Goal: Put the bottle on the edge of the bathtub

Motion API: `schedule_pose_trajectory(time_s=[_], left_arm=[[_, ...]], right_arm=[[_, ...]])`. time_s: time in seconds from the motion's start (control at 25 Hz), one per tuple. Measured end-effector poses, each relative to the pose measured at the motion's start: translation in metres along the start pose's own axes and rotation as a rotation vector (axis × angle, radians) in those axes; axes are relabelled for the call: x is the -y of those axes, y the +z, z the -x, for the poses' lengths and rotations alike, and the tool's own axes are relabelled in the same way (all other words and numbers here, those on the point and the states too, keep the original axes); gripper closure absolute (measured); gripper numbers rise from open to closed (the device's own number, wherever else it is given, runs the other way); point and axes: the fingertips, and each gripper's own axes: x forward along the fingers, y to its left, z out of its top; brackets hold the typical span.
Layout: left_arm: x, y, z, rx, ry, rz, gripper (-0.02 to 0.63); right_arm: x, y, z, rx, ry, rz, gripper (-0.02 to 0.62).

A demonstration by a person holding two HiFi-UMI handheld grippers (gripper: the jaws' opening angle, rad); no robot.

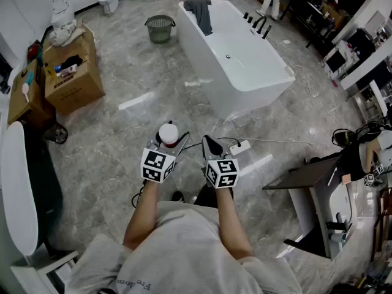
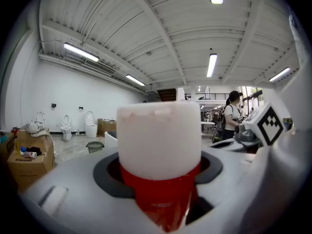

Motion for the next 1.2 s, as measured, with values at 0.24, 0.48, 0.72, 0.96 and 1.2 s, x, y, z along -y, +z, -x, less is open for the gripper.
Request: schedule_pose_trajectory(time_s=[0.24,0.48,0.72,0.96,1.2], left_arm=[[-0.012,-0.01,-0.011,-0.016,0.01,0.013,0.272],[-0.033,-0.011,-0.029,-0.025,0.052,0.024,0.272],[-0.062,-0.022,-0.062,-0.054,0.077,0.019,0.272],[-0.1,-0.02,-0.113,-0.105,0.071,0.009,0.272],[-0.141,-0.002,-0.164,-0.124,0.076,-0.013,0.272]], right_arm=[[0.018,-0.008,-0.01,-0.048,-0.042,0.052,0.594],[0.048,-0.008,-0.028,-0.023,-0.079,-0.062,0.594],[0.073,-0.005,-0.072,-0.035,-0.061,-0.091,0.594],[0.099,0.022,-0.135,-0.025,-0.011,-0.146,0.594],[0.117,0.065,-0.199,0.012,0.104,-0.152,0.594]])
